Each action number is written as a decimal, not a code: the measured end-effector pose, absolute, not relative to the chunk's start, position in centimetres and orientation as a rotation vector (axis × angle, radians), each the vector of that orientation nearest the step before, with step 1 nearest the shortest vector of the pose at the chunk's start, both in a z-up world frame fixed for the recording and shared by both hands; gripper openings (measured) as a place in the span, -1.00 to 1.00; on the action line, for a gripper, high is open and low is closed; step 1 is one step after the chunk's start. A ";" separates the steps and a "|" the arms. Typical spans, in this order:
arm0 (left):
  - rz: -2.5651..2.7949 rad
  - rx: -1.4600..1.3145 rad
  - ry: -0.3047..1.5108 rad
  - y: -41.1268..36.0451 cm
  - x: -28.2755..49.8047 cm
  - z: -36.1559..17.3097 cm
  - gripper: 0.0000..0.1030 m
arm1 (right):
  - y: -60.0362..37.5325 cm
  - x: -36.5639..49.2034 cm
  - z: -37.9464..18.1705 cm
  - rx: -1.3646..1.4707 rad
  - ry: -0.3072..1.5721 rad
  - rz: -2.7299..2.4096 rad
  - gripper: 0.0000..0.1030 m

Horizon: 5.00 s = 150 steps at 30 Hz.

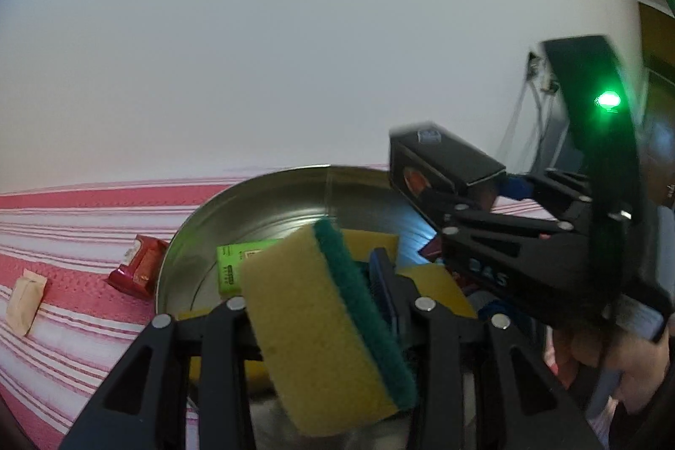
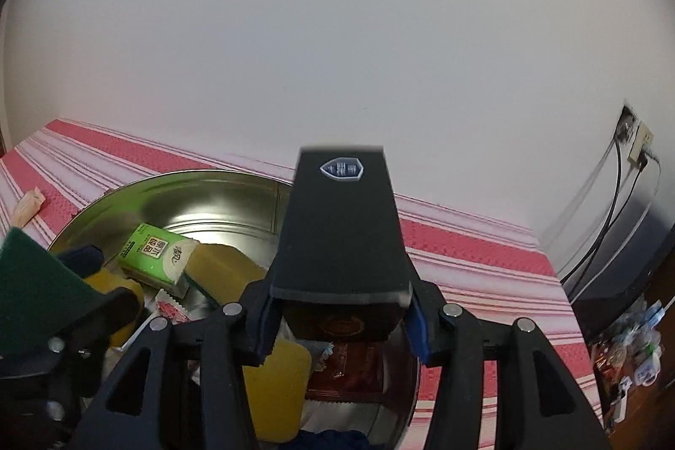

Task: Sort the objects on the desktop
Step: 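Open the right tool over the tin while the left tool releases the sponge, then withdraw both open tools from the tin toward the remaining snacks, then grasp the cream wrapped pastry with the left tool, then grasp the red wrapped snack with the right tool while the left tool holds the pastry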

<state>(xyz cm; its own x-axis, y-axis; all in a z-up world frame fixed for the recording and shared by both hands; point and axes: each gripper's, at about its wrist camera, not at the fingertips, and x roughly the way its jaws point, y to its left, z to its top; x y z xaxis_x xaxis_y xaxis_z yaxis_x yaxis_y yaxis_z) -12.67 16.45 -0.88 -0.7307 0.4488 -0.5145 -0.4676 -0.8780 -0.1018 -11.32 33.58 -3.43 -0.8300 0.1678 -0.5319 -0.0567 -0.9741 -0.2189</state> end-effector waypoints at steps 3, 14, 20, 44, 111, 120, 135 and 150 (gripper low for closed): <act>2.585 -0.746 0.038 16.3 -12.8 -1.1 0.65 | 33.3 -10.0 -3.4 -0.743 -0.279 2.870 0.61; 2.653 -0.695 0.009 15.4 -13.8 -1.4 0.99 | 33.8 -4.6 -2.9 -0.285 -0.067 2.867 0.70; 2.731 -0.602 -0.003 14.5 -13.2 -0.3 0.99 | 34.4 -2.7 -2.6 -0.182 0.085 2.860 0.77; 2.838 -0.564 0.041 13.2 -13.6 -1.4 0.99 | 31.6 -0.3 -2.4 -0.067 0.159 2.778 0.99; 2.885 -1.010 -0.050 -4.9 -22.4 -4.6 0.99 | 15.1 -2.2 -3.5 -0.272 0.106 3.134 0.99; 2.759 -1.299 0.043 -4.7 -26.9 -7.7 0.96 | 14.3 -2.8 -3.9 -0.380 0.091 3.178 0.99; 2.693 -1.307 0.076 -6.9 -27.9 -8.1 -0.08 | 13.2 -3.6 -4.5 -0.457 0.018 3.184 0.99; 2.886 -1.190 -0.167 -11.9 -28.0 -6.9 -0.12 | 8.9 -13.0 -4.7 -0.654 0.066 3.095 0.98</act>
